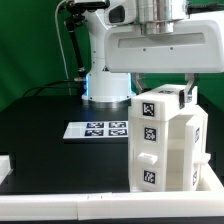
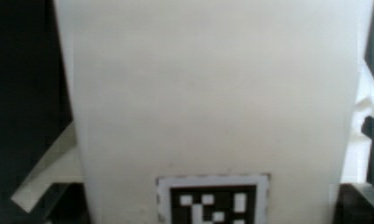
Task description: Assemble cabinet
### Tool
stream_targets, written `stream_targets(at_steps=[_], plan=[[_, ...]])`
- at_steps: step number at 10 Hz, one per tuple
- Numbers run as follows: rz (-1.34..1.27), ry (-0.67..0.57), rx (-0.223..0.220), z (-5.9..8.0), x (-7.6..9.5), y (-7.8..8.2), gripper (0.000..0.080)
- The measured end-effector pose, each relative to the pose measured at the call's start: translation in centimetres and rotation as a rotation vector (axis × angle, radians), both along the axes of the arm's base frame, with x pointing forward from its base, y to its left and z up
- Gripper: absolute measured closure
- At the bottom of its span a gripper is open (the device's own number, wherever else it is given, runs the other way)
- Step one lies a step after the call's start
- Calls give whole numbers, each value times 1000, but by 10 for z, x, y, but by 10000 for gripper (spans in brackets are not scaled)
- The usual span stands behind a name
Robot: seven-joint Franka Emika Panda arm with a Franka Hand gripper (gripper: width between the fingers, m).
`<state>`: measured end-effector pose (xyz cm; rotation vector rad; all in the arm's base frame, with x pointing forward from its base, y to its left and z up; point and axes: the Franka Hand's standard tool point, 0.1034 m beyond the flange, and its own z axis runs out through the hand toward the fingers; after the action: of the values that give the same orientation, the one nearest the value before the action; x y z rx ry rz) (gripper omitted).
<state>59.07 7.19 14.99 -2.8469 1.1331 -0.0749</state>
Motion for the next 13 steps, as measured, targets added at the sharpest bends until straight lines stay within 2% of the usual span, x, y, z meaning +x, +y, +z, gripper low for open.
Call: stream_targets(at_steps=[8,13], plan=[[-774,61,99,-1,-1,-1,239],[-969,78,142,0,2,-1,239]])
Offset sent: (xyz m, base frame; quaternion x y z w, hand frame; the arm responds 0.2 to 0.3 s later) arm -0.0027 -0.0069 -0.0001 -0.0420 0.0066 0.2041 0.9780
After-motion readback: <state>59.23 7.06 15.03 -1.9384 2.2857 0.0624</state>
